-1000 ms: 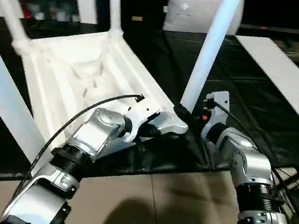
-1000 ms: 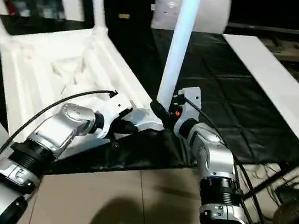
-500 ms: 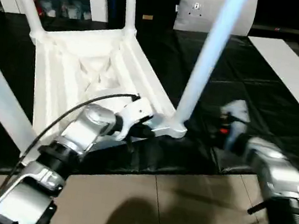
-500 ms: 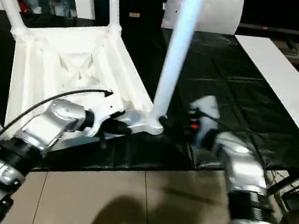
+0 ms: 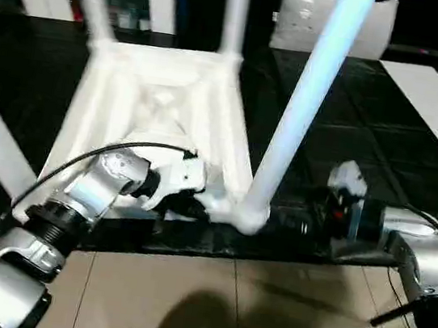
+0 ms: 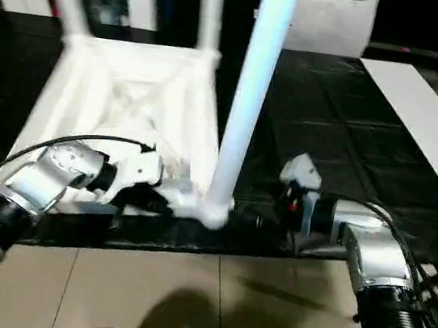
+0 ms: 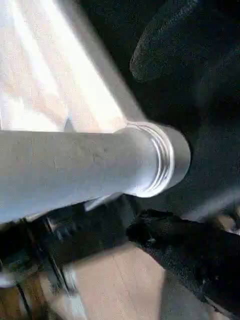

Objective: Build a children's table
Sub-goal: Rotate leg to tighten

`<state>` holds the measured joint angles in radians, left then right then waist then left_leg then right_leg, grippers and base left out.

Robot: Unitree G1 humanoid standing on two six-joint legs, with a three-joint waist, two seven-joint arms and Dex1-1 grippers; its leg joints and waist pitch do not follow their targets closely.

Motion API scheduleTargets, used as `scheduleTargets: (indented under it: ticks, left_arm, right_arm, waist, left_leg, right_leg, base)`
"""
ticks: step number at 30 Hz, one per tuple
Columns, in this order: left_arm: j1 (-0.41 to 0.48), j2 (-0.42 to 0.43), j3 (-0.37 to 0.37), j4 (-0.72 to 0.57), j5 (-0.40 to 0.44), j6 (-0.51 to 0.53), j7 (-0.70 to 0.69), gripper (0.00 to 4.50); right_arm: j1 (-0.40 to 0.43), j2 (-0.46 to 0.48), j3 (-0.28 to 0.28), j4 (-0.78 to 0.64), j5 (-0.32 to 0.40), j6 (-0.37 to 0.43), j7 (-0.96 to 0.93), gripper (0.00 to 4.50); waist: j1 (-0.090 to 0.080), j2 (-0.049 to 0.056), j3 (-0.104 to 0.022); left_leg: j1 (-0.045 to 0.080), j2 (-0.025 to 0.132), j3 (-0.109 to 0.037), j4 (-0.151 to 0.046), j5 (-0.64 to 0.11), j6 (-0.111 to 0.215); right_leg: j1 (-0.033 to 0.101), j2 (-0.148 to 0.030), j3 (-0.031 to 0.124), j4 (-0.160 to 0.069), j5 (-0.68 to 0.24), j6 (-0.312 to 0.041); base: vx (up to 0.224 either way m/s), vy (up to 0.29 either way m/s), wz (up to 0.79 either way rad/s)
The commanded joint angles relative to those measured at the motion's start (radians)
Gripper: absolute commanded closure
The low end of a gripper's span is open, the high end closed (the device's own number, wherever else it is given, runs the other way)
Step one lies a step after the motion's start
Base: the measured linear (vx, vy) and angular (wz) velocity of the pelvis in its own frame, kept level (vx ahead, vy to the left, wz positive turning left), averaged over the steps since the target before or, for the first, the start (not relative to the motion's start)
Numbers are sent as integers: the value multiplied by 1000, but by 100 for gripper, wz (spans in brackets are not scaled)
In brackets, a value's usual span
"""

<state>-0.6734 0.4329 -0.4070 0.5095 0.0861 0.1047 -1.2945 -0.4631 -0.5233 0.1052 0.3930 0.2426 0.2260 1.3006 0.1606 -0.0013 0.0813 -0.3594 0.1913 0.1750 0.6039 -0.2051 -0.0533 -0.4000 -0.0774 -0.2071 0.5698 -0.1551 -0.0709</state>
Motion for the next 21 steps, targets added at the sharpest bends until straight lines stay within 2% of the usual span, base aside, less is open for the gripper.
scheduleTargets:
  ticks: [1, 4, 5, 6, 8, 11, 14, 19, 20, 21]
  left_arm:
    - [-15, -9, -62, -10, 12, -43, -77, 450]
    - [-17, -4, -74, -12, 15, -61, -100, 450]
    - [-18, -3, -81, -10, 20, -70, -106, 450]
    - [-18, -3, -81, -10, 20, -70, -106, 450]
    - [-20, -4, -86, 0, 26, -87, -111, 450]
    - [-26, -8, -86, 15, 27, -101, -110, 450]
    - [-24, -9, -85, 15, 27, -102, -109, 450]
    - [-21, -8, -86, 19, 28, -107, -106, 450]
    - [-20, -8, -86, 20, 29, -108, -106, 450]
    - [-19, -8, -86, 23, 29, -111, -106, 450]
  right_arm:
    - [-10, -22, 23, -16, 17, 12, 86, 42]
    - [-21, -25, 39, -3, 19, 14, 120, 47]
    - [-30, -22, 48, 9, 16, 11, 130, 75]
    - [-30, -22, 48, 9, 16, 11, 130, 85]
    - [-43, -17, 64, 29, 16, 9, 151, 95]
    - [-51, -12, 77, 39, 18, 13, 191, 129]
    - [-55, -2, 81, 39, 21, 19, 205, 135]
    - [-59, 2, 86, 44, 24, 20, 214, 180]
    - [-60, 3, 87, 46, 24, 20, 214, 205]
    - [-61, 6, 88, 48, 24, 19, 215, 205]
  waist:
    - [-6, -3, -80]
    - [2, -3, -82]
    - [2, -6, -82]
    - [3, -5, -82]
    - [2, -8, -81]
    - [1, -7, -81]
    - [2, -8, -83]
    - [2, -7, -83]
    - [2, -7, -83]
    - [2, -7, -84]
  left_leg:
    - [12, 70, -24, -64, -95, 104]
    - [15, 74, -25, -65, -91, 93]
    - [11, 72, -25, -64, -90, 91]
    - [11, 70, -25, -64, -88, 90]
    - [11, 67, -23, -64, -96, 88]
    - [10, 66, -23, -64, -92, 88]
    - [9, 68, -25, -64, -85, 87]
    - [10, 68, -24, -64, -79, 89]
    - [11, 69, -24, -63, -79, 89]
    - [10, 69, -24, -63, -77, 89]
  right_leg:
    - [68, -108, 92, -74, -309, -36]
    - [66, -111, 95, -72, -301, -46]
    - [69, -112, 95, -71, -302, -48]
    - [70, -113, 94, -71, -304, -48]
    - [70, -112, 93, -76, -329, -38]
    - [70, -109, 92, -77, -338, -25]
    - [71, -110, 92, -74, -327, -23]
    - [69, -110, 92, -74, -325, -26]
    - [69, -110, 93, -73, -322, -28]
    - [70, -110, 93, -73, -318, -28]
  base:
    - [0, 0, 0]
    - [0, 0, 0]
    - [0, 0, 0]
    - [0, 0, 0]
    - [0, 0, 0]
    - [0, 0, 0]
    - [0, 0, 0]
    - [0, 0, 0]
    - [0, 0, 0]
    - [0, 0, 0]
